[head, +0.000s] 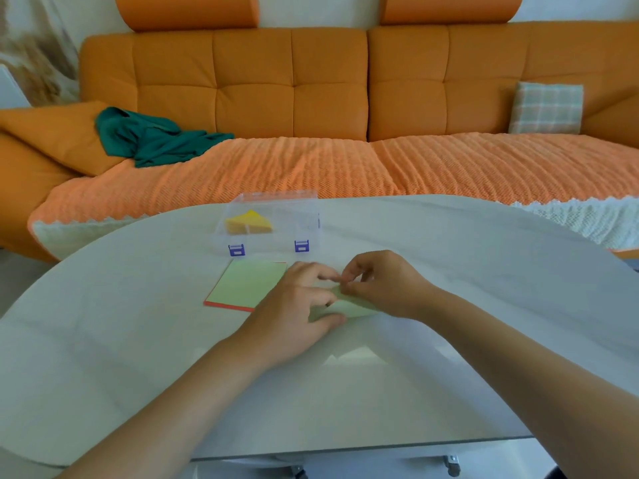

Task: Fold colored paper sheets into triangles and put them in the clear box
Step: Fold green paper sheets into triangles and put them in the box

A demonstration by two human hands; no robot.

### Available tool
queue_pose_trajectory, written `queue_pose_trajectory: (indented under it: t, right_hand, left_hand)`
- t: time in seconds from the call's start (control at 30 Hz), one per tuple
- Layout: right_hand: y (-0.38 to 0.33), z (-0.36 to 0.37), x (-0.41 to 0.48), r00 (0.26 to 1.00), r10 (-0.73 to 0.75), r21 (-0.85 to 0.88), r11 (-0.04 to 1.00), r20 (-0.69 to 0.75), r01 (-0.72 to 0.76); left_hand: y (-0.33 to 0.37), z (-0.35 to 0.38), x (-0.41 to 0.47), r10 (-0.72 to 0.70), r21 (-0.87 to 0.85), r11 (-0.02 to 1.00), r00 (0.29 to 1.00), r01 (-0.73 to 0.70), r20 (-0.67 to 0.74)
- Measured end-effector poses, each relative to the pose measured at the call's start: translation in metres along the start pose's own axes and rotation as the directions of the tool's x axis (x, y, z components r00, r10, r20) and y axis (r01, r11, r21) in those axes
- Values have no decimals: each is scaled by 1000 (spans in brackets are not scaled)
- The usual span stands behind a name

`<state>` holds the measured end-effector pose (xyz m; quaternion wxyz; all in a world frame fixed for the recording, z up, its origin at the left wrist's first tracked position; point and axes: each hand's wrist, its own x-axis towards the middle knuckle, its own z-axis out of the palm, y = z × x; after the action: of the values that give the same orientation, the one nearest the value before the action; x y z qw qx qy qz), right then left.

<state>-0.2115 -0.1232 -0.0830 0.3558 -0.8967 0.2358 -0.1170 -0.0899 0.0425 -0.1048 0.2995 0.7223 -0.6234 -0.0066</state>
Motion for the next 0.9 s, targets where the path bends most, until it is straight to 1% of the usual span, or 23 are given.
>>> queue_pose_trajectory:
  t: [0.07,0.1,0.17,0.27,0.37,0.43,0.47,0.53,0.6,0.67,0.73,0.83,0.9]
  right_hand:
    - [-5,-2,-2,1000,14,132,991,-7,-13]
    - [-8,-2,-4,1000,22,209,978,-12,-19]
    - [-15,-3,-7,999,45,344,938,-21,-35]
    - [-22,-2,-12,998,69,453,889,-3,-60]
    - [-28,0,-16,998,55,521,852,28,-61]
    - [-31,0,-17,997,70,519,851,25,-73]
    - [-32,0,-18,996,85,486,870,9,-78]
    - [-31,0,-18,993,116,402,910,-10,-102]
    - [-30,1,-19,992,130,375,920,-8,-117]
    - [-31,2,-20,991,135,385,915,-8,-122]
    - [-31,3,-20,990,138,398,910,-16,-120]
    - [-30,4,-20,991,129,407,907,-20,-110]
    - [-30,5,-20,993,117,407,908,-28,-96]
  left_hand:
    - [5,-3,1,-68,-4,998,996,68,-49]
    - [7,-5,1,-115,-36,993,992,113,-55]
    - [10,-9,2,-217,-136,968,976,212,-23]
    - [14,-14,3,-336,-262,908,942,327,9]
    - [17,-16,3,-413,-358,853,911,380,-15]
    - [17,-16,3,-456,-436,806,890,401,-24]
    - [17,-16,3,-471,-461,789,881,407,-28]
    - [16,-17,4,-491,-486,770,870,413,-40]
    - [14,-17,4,-492,-502,762,870,408,-39]
    - [13,-17,3,-472,-491,778,880,391,-47]
    - [14,-16,1,-457,-470,802,885,368,-89]
    - [15,-13,1,-448,-434,832,880,346,-159]
    - [14,-11,1,-462,-427,832,869,354,-179]
